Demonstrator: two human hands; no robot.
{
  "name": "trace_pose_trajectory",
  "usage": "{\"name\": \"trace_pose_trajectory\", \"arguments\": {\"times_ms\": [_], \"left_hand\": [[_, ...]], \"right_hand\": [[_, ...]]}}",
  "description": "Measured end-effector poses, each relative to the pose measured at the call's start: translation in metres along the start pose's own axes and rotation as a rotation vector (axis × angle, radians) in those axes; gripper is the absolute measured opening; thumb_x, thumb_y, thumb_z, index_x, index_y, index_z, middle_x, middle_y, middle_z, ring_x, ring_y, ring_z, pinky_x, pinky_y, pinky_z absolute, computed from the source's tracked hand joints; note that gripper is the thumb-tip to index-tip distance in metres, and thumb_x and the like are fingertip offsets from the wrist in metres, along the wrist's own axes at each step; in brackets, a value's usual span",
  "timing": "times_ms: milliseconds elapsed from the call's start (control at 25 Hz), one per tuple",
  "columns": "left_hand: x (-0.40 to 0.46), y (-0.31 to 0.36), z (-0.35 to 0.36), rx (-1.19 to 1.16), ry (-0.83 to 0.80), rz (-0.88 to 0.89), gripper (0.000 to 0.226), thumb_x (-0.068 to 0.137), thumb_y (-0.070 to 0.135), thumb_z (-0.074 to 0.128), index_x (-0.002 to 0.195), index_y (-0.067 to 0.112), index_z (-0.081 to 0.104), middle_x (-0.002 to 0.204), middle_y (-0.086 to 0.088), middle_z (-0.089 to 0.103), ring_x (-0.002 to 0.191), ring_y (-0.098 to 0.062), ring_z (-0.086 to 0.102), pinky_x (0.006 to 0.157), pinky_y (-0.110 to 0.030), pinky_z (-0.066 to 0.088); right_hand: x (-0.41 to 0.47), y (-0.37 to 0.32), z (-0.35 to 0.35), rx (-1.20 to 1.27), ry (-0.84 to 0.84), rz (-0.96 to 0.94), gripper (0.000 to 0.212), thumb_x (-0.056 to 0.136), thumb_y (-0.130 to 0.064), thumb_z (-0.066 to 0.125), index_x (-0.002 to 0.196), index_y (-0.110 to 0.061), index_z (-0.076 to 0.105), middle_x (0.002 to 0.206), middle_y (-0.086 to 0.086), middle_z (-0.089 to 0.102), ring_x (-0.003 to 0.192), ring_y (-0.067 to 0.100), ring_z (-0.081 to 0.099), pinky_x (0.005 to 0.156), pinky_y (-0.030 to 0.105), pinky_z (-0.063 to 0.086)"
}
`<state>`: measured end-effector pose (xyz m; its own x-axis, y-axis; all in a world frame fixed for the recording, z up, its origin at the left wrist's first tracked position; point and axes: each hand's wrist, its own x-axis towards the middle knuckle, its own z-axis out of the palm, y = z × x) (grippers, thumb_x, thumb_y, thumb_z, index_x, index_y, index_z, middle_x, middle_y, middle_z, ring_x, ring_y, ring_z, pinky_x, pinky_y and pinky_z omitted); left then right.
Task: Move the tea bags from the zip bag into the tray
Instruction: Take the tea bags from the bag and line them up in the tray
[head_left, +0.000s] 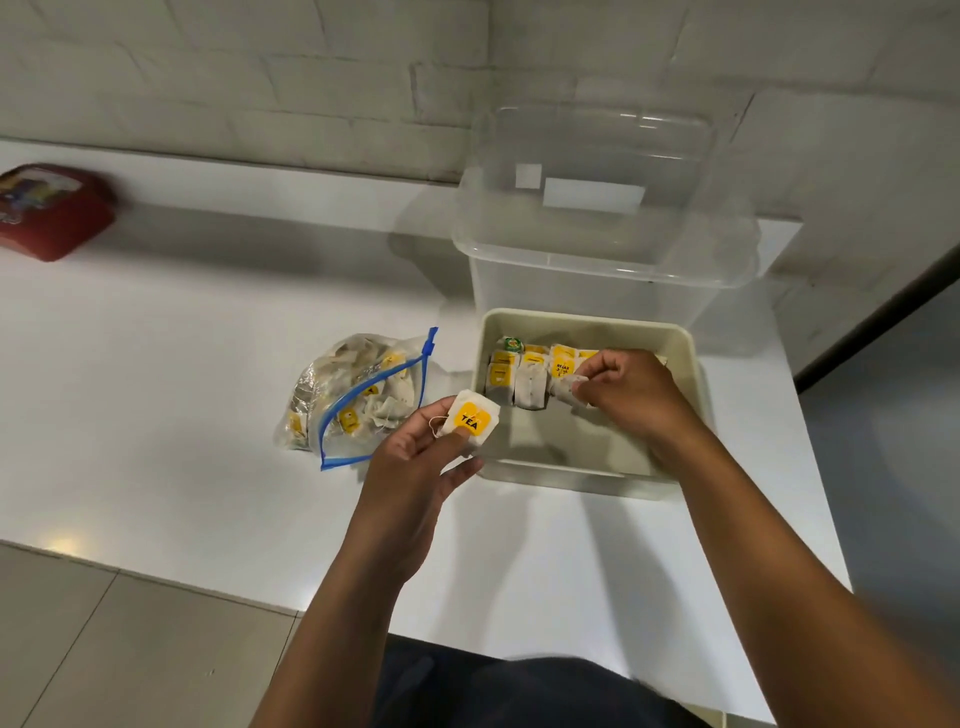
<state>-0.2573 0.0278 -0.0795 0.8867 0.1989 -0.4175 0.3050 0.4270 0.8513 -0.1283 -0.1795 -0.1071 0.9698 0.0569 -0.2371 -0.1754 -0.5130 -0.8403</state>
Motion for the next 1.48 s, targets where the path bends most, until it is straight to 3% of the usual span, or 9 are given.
{"name": "trace_pose_trajectory", "arguments": {"times_ms": [240,440,520,720,920,1120,1240,1320,1480], "left_hand": [[0.014,0.003,0.019,-0.034,0.002,0.027,0.024,0.094,0.002,0.059,0.115,0.014,0.066,0.103,-0.004,0.076,0.095,-0.019,0.072,0.081,-0.031,0.059],[0.021,0.006,0.023,-0.059,0.014,0.052,0.023,0.090,0.001,0.061,0.110,0.010,0.067,0.101,-0.007,0.075,0.094,-0.018,0.072,0.084,-0.031,0.060],[0.023,0.004,0.019,-0.062,0.021,0.050,0.024,0.089,0.001,0.062,0.111,0.010,0.067,0.100,-0.007,0.075,0.092,-0.017,0.072,0.083,-0.031,0.060],[0.024,0.000,0.013,-0.072,0.043,0.038,0.025,0.088,0.003,0.064,0.112,0.010,0.067,0.100,-0.008,0.075,0.091,-0.018,0.072,0.077,-0.029,0.059],[0.023,-0.001,0.012,-0.060,0.041,0.047,0.023,0.089,0.002,0.063,0.110,0.009,0.067,0.098,-0.010,0.074,0.089,-0.018,0.071,0.077,-0.029,0.059],[0.023,-0.002,0.010,-0.065,0.057,0.046,0.022,0.089,0.001,0.063,0.109,0.009,0.068,0.097,-0.012,0.073,0.089,-0.018,0.071,0.077,-0.029,0.059],[0.024,-0.003,0.012,-0.069,0.058,0.042,0.022,0.089,0.002,0.063,0.110,0.008,0.067,0.097,-0.011,0.073,0.089,-0.018,0.071,0.076,-0.029,0.059],[0.024,-0.004,0.014,-0.063,0.052,0.042,0.023,0.089,0.001,0.064,0.111,0.008,0.067,0.098,-0.011,0.074,0.090,-0.018,0.071,0.076,-0.029,0.059],[0.025,-0.003,0.014,-0.044,0.048,0.042,0.025,0.089,0.003,0.064,0.113,0.007,0.067,0.102,-0.013,0.073,0.092,-0.019,0.071,0.077,-0.029,0.059]], "right_hand": [[0.027,0.016,0.003,-0.104,-0.246,0.068,0.009,0.081,-0.008,0.072,0.079,-0.017,0.068,0.070,0.002,0.068,0.051,0.012,0.056,0.045,0.021,0.044],[0.045,0.019,0.013,-0.286,-0.156,-0.014,0.010,0.080,-0.014,0.073,0.075,-0.021,0.070,0.065,-0.007,0.062,0.060,0.018,0.060,0.052,0.023,0.047],[0.048,0.020,0.015,-0.404,-0.114,-0.045,0.011,0.081,-0.015,0.072,0.075,-0.024,0.069,0.069,-0.009,0.063,0.072,0.017,0.061,0.060,0.023,0.042],[0.056,0.018,0.020,-0.527,0.032,-0.022,0.013,0.079,-0.019,0.068,0.069,-0.027,0.064,0.081,-0.003,0.071,0.084,0.023,0.066,0.069,0.030,0.052],[0.058,0.013,0.022,-0.508,0.065,0.009,0.007,0.078,-0.027,0.071,0.079,-0.025,0.064,0.088,-0.003,0.072,0.090,0.024,0.066,0.069,0.028,0.049],[0.037,0.009,0.009,-0.581,0.154,-0.093,0.008,0.086,-0.030,0.066,0.092,-0.025,0.065,0.092,-0.007,0.069,0.092,0.022,0.062,0.069,0.029,0.046],[0.023,0.014,0.011,-0.591,-0.057,-0.201,0.019,0.086,-0.021,0.057,0.086,-0.028,0.074,0.091,-0.006,0.073,0.088,0.021,0.065,0.074,0.034,0.055],[0.018,0.021,0.016,-0.681,-0.239,-0.169,0.023,0.090,-0.023,0.056,0.096,-0.033,0.076,0.099,-0.006,0.073,0.090,0.020,0.065,0.076,0.034,0.056],[0.018,0.026,0.020,-0.784,-0.255,-0.191,0.028,0.096,-0.026,0.053,0.115,-0.035,0.072,0.115,-0.001,0.070,0.100,0.024,0.064,0.079,0.034,0.055]]}}
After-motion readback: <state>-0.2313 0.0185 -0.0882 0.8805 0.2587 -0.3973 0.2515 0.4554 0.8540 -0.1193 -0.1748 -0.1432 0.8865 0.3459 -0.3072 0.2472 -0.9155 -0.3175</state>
